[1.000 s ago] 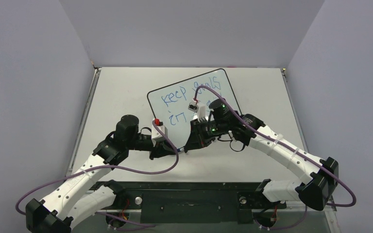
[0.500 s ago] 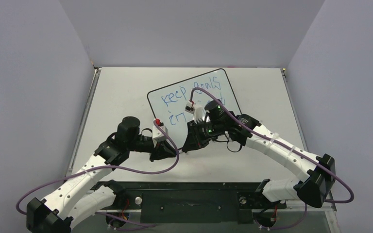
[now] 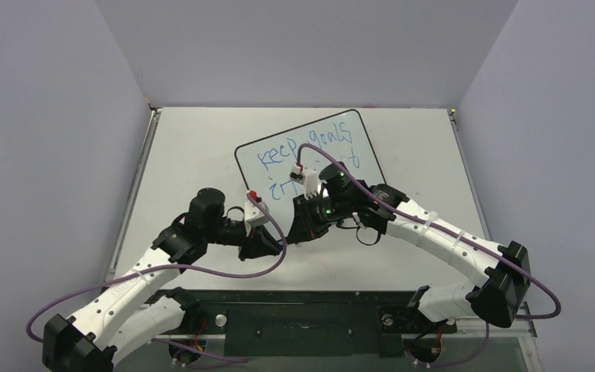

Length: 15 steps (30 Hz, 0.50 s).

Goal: Write a sentence on the whiteboard
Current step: Insert the whiteboard marker without the cap into the pen cap.

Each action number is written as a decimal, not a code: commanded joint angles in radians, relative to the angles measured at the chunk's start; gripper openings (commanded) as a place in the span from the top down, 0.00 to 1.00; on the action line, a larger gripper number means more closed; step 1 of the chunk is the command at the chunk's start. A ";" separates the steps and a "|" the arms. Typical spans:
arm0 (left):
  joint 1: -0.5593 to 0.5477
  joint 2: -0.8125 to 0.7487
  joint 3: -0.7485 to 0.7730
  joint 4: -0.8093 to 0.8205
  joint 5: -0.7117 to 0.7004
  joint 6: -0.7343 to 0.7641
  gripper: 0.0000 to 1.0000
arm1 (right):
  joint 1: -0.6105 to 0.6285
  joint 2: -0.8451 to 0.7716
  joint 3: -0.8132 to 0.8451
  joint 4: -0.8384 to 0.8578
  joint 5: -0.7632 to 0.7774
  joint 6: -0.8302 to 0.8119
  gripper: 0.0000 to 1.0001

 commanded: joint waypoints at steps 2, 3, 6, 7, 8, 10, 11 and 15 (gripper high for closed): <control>-0.010 -0.008 0.044 0.227 0.047 -0.018 1.00 | 0.057 0.036 0.018 0.119 -0.017 0.026 1.00; -0.010 -0.007 0.044 0.226 0.047 -0.018 1.00 | 0.057 0.036 0.016 0.119 -0.015 0.025 1.00; -0.010 -0.006 0.046 0.221 0.042 -0.016 1.00 | 0.055 0.029 0.011 0.115 -0.009 0.019 1.00; -0.010 -0.007 0.047 0.219 0.038 -0.012 1.00 | 0.053 0.027 0.011 0.110 -0.007 0.017 1.00; -0.010 -0.006 0.048 0.211 0.034 -0.008 1.00 | 0.052 0.023 0.010 0.107 0.000 0.013 1.00; -0.010 -0.005 0.052 0.193 0.017 0.002 1.00 | 0.042 0.016 0.003 0.098 0.010 0.007 1.00; -0.010 -0.005 0.055 0.188 0.006 0.011 1.00 | 0.036 0.013 0.000 0.090 0.017 0.005 1.00; -0.010 -0.009 0.054 0.173 -0.018 0.015 0.95 | -0.002 -0.019 -0.025 0.064 0.028 -0.012 1.00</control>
